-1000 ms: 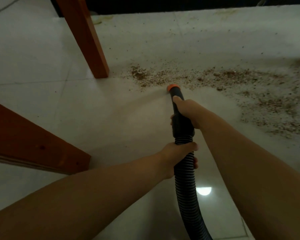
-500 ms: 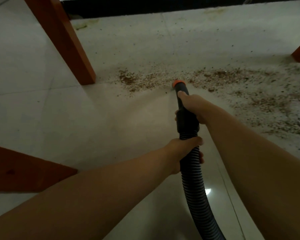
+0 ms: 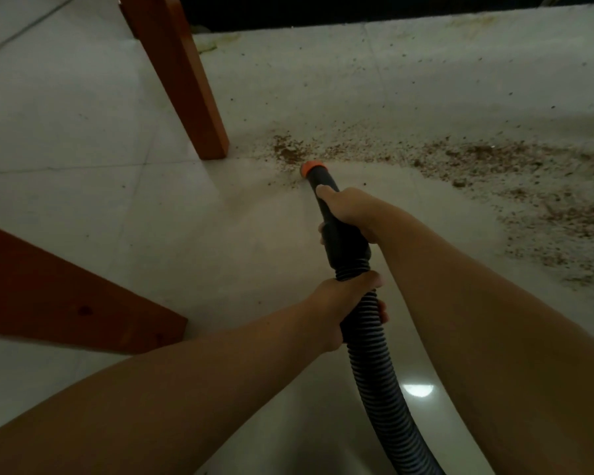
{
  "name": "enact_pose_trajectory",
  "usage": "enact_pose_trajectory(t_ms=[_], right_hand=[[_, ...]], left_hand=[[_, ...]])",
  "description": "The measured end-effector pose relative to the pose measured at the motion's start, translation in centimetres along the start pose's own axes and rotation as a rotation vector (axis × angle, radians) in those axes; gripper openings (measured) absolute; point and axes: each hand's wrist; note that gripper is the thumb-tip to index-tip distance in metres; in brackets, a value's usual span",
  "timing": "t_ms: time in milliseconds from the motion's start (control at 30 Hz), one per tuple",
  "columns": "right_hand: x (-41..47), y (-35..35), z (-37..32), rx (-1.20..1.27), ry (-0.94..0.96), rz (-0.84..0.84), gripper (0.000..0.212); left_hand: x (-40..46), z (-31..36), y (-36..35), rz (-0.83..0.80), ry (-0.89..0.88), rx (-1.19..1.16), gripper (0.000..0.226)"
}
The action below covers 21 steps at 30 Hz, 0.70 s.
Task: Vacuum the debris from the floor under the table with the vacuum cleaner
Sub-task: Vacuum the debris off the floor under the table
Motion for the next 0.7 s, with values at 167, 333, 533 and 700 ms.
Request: enact_pose_trajectory(t_ms=[167,333,533,700], right_hand=[[-0.4,3.4,0.9,0.113,0.021,0.182,0.055],[-2.2,7.2,2.9,0.152,-0.017,0.275,0.054],[-4.8,6.0,4.0,0.141,-0.051,0.224,0.048],[-5.3,2.6,2.3,0.124,-0.046,0.102,0.042]], left_hand=[[0.6,0.8,-1.6,-0.081,-0.034,0.082,0.014],[0.4,0.5,-4.5,-0.156,-0.004,0.164,0.014],[-1.1,-1.6,-4.6,-0.159,0.000,0.113,0.014],[-2.3,-2.2,-2.8,-0.076,-0.012,-0.005,0.013]])
Point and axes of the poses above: each hand's wrist, its own x-axis towards the middle knuckle, its own y-axis out of the back of the hand, z = x × y, and after that the axes turned 13 degrees about x, right-handed
